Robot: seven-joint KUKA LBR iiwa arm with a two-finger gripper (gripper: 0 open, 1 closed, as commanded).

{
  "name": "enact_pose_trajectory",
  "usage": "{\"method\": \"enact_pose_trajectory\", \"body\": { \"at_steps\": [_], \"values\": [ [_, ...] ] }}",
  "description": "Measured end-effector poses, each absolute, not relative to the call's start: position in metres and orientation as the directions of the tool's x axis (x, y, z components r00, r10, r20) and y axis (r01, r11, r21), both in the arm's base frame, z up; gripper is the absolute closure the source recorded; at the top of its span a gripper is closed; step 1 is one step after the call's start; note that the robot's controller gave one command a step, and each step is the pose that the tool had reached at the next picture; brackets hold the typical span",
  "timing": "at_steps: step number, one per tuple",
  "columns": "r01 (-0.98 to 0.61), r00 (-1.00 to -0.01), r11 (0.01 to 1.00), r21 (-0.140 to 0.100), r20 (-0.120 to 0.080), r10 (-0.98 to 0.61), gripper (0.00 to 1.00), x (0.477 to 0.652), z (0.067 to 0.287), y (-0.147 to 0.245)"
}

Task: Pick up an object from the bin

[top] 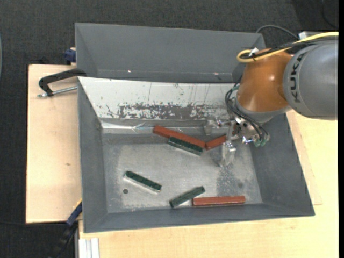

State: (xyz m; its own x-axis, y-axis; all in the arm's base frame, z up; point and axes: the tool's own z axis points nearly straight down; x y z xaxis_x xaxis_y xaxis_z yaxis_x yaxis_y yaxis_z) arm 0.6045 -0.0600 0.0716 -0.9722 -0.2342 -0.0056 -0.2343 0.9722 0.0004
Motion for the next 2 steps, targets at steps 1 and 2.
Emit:
{"method": "enact_pose_trajectory", "body": {
  "at_steps": [1, 2],
  "values": [
    [-0.348, -0.937, 0.937, -0.001, -0.008, -0.348, 1.00, 0.6059, 0.0729, -0.0594],
    [-0.348, -0.938, 0.938, -0.001, -0.008, -0.347, 1.00, 0.6059, 0.0729, -0.0595]
  ]
}}
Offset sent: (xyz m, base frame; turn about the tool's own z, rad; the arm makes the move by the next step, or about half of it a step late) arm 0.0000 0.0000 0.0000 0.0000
